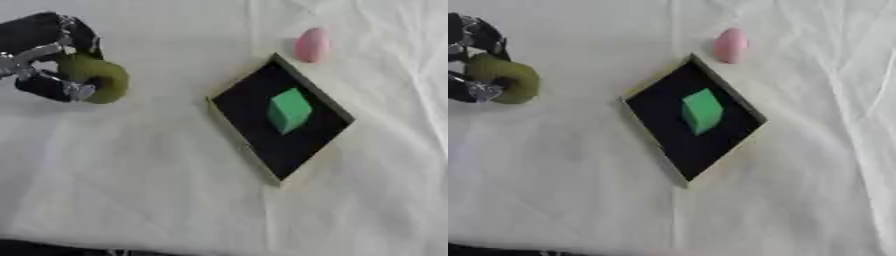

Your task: Pick up objects on the table and place them in the box.

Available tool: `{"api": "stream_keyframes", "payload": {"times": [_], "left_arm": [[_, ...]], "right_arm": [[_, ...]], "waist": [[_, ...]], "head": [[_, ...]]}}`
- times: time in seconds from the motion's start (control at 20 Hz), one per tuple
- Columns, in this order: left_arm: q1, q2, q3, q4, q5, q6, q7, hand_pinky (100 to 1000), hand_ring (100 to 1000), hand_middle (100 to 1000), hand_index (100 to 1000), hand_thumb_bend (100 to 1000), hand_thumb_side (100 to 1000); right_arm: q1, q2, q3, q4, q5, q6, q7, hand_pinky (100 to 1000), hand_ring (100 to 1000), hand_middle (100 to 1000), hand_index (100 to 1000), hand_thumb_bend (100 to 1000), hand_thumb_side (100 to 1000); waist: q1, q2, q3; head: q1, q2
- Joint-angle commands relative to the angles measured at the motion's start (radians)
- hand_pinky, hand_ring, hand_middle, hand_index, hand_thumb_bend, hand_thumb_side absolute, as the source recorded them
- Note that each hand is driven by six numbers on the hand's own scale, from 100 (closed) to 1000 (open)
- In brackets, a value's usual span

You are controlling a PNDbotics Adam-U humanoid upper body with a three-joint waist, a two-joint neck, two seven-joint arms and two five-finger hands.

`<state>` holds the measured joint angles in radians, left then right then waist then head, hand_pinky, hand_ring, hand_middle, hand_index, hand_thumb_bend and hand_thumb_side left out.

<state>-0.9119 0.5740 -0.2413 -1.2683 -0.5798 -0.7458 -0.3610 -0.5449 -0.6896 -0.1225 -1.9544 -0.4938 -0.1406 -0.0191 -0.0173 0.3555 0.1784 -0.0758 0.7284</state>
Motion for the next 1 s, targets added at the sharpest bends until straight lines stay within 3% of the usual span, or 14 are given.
{"api": "stream_keyframes", "payload": {"times": [0.05, 0.35, 0.6, 1.0], "left_arm": [[-0.050, -0.026, -0.004, -0.016, 0.030, -0.031, -0.029, 456, 441, 351, 542, 100, 205], [-0.124, -0.174, -0.022, -0.024, 0.077, -0.036, -0.092, 453, 436, 345, 539, 100, 193], [-0.172, -0.303, -0.046, 0.007, 0.075, -0.036, -0.154, 454, 436, 345, 541, 100, 243], [-0.167, -0.456, -0.049, 0.057, 0.032, -0.034, -0.246, 452, 433, 342, 540, 100, 255]], "right_arm": [[-0.008, -0.019, -0.010, -0.009, -0.004, 0.001, -0.004, 946, 754, 596, 768, 100, 567], [-0.012, -0.017, -0.008, -0.009, -0.007, -0.001, -0.007, 945, 755, 597, 768, 100, 567], [-0.014, -0.016, -0.006, -0.009, -0.007, -0.001, -0.006, 946, 755, 597, 768, 100, 567], [-0.024, -0.013, -0.004, -0.014, -0.006, 0.008, -0.001, 947, 754, 596, 768, 100, 567]], "waist": [[0.004, -0.031, 0.000], [0.002, -0.036, -0.005], [0.004, -0.036, -0.008], [0.006, -0.023, -0.010]], "head": [[-0.003, -0.002], [-0.021, -0.004], [-0.037, 0.000], [-0.034, -0.007]]}}
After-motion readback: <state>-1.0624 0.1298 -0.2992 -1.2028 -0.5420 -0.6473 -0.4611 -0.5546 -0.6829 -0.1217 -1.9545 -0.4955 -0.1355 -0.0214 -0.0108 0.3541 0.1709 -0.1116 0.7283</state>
